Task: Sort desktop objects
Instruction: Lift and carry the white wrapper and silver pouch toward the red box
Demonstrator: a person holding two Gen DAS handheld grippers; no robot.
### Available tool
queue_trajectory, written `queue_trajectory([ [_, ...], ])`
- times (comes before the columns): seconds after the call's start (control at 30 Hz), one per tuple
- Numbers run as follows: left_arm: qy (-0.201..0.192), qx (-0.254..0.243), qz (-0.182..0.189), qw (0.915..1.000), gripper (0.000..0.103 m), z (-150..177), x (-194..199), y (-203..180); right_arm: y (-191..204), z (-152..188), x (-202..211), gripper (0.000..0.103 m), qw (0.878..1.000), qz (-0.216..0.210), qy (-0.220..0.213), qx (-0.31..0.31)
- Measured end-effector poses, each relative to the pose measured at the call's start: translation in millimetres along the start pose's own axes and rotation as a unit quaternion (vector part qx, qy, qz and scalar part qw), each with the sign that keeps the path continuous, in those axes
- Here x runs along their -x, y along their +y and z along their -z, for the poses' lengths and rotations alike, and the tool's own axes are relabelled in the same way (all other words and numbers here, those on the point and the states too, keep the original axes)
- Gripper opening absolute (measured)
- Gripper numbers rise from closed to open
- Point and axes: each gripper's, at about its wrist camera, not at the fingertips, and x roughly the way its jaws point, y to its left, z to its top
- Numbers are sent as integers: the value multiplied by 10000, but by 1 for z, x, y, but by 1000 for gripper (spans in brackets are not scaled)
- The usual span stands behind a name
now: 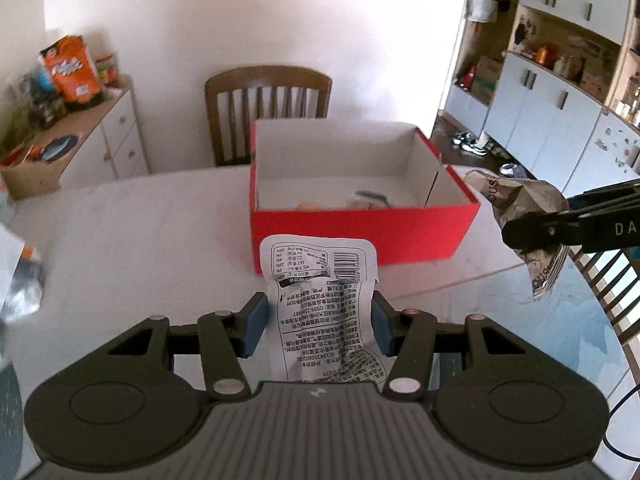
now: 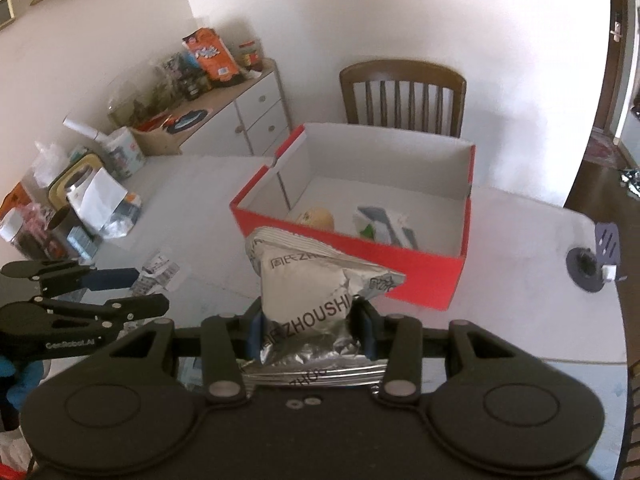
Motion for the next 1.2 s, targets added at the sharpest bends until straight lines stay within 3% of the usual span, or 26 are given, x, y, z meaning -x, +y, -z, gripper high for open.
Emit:
queue_trajectory([
  [0.4, -249, -232, 188, 9992, 53, -58, -29, 0, -8, -33, -15, 45, 9996, 220, -155, -72],
  [1.2, -25, -522, 270, 9983, 53, -130, -124, 9, -37, -93, -85, 45, 9973, 720, -111, 95],
])
